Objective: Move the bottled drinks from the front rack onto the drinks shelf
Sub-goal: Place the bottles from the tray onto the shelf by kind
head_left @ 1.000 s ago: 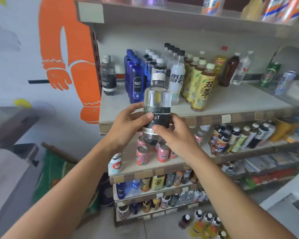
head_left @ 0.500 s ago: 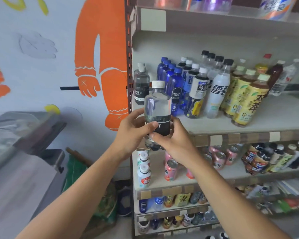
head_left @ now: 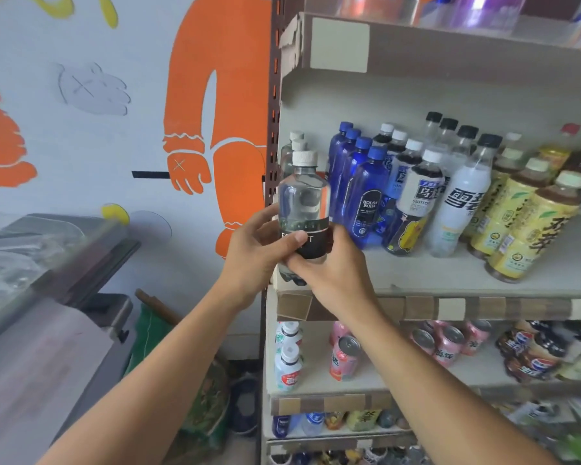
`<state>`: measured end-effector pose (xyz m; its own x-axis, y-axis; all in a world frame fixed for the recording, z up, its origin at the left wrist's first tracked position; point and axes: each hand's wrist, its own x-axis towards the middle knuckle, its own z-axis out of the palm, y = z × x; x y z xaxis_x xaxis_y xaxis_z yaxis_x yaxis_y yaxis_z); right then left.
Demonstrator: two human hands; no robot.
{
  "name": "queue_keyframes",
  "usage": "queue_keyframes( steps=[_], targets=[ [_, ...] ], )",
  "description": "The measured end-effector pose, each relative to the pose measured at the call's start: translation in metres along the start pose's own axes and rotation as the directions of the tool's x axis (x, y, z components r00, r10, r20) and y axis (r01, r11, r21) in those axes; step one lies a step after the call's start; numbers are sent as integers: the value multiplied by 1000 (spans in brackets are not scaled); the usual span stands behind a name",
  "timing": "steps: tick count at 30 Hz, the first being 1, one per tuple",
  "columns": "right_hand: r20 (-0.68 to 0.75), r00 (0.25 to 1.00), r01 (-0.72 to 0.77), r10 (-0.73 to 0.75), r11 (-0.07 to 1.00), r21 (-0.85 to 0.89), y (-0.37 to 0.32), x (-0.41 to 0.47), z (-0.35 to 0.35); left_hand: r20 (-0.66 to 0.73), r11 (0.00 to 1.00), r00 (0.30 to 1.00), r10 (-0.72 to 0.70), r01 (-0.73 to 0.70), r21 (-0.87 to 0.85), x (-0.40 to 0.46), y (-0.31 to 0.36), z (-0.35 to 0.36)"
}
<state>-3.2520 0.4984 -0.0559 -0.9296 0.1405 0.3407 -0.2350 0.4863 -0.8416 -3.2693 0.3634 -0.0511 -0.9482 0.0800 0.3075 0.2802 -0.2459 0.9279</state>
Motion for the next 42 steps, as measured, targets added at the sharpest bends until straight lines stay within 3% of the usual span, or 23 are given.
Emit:
queue_keyframes(
  steps=[4,6,10,15,18,26,42],
  targets=[
    [-29,1000,-6,6,1000,-16,9,22,8,43,996,999,-17,13,93,20,-4,-3],
    [-39,999,-22,21,999,-29,13,33,11,46,976,999,-5,-5,217,30,-10,-9],
    [-80,996,-50,45,997,-62,21,52,21,-144,739,978,150,-14,674,44,-31,-27],
    [-76,995,-74,65,990,-123,32,75,35,-171,494,968,183,59,867,54,-45,-37],
    [-71,994,-89,80,986,-138,39,85,42,-159,417,970,181,71,906,58,-48,-36],
    [-62,995,-86,79,988,-125,46,97,50,-142,400,977,159,68,914,71,-48,-27],
    [-99,992,-108,82,951,-288,51,131,72,-151,391,979,138,86,916,73,-49,-27]
  ],
)
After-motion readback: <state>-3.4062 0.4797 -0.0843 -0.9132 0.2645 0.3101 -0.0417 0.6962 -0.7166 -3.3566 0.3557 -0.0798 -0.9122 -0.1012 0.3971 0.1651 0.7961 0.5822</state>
